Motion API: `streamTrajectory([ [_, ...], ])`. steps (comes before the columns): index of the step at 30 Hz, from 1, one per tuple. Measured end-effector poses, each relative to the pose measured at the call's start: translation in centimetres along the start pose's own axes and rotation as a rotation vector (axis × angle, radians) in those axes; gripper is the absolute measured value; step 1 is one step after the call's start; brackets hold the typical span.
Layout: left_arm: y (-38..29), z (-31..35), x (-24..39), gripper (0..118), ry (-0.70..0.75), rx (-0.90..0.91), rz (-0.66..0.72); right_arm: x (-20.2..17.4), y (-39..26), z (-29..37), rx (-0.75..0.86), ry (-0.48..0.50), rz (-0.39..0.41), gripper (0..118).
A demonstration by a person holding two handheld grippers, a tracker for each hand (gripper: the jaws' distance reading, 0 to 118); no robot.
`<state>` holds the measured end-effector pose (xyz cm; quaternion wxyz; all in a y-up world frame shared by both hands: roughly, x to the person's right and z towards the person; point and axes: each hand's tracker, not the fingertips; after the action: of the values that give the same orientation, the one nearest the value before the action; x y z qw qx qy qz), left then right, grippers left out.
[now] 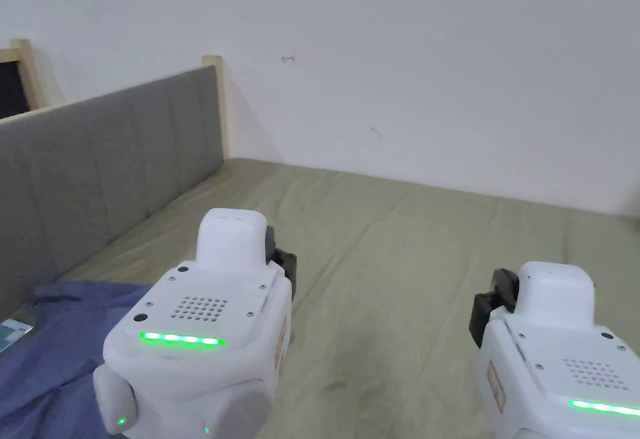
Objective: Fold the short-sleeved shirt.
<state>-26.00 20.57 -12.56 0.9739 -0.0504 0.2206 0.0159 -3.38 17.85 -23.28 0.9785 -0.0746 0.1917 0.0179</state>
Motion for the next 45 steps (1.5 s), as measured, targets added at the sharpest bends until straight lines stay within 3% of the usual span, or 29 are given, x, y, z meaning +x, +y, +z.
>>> streamTrajectory([
  [6, 0.0, 2.8, -6.6, 0, 0.207, -0.012, -0.032, -7.0, -0.2, -0.8, -0.02, 0.201, 0.031, 0],
  [13, -0.9, 3.8, -10.5, 0, 0.28, -0.042, -0.021, -11.1, -1.4, -0.8, -0.062, 0.298, 0.068, 0],
  [20, -3.6, -0.1, -12.7, 0, 0.27, -0.166, 0.067, -11.2, -2.1, -1.9, -0.105, 0.304, 0.057, 0],
  [25, -8.9, -7.6, -15.0, 0, 0.244, -0.493, 0.089, -10.4, -3.0, -3.3, -0.158, 0.278, 0.028, 0],
  [30, -15.8, -12.2, -16.7, 0, 0.201, -0.678, 0.233, -9.9, -4.5, -5.3, -0.218, 0.246, 0.038, 0],
  [33, -17.9, -14.8, -17.3, 0, 0.179, -0.756, 0.251, -9.8, -5.4, -6.7, -0.261, 0.236, 0.035, 0],
  [34, -18.3, -15.7, -17.6, 10, 0.156, -0.778, 0.255, -9.8, -5.6, -7.1, -0.271, 0.231, 0.034, 0],
  [35, -18.2, -16.5, -17.5, 31, 0.144, -0.813, 0.264, -9.8, -5.9, -7.6, -0.282, 0.224, 0.035, 0],
  [36, -18.2, -17.6, -17.7, 70, 0.144, -0.823, 0.259, -9.8, -6.1, -8.0, -0.293, 0.218, 0.036, 0],
  [37, -18.2, -18.4, -17.9, 97, 0.141, -0.823, 0.257, -9.7, -6.3, -8.4, -0.302, 0.213, 0.036, 0],
  [38, -18.0, -19.3, -18.0, 117, 0.138, -0.827, 0.254, -9.7, -6.6, -8.8, -0.313, 0.208, 0.035, 0],
  [41, -17.5, -21.3, -17.9, 114, 0.098, -0.794, 0.229, -9.6, -7.2, -9.8, -0.343, 0.197, 0.031, 0],
  [45, -18.6, -24.2, -17.5, 115, 0.123, -0.865, 0.091, -9.2, -7.8, -10.9, -0.372, 0.187, 0.035, 0],
])
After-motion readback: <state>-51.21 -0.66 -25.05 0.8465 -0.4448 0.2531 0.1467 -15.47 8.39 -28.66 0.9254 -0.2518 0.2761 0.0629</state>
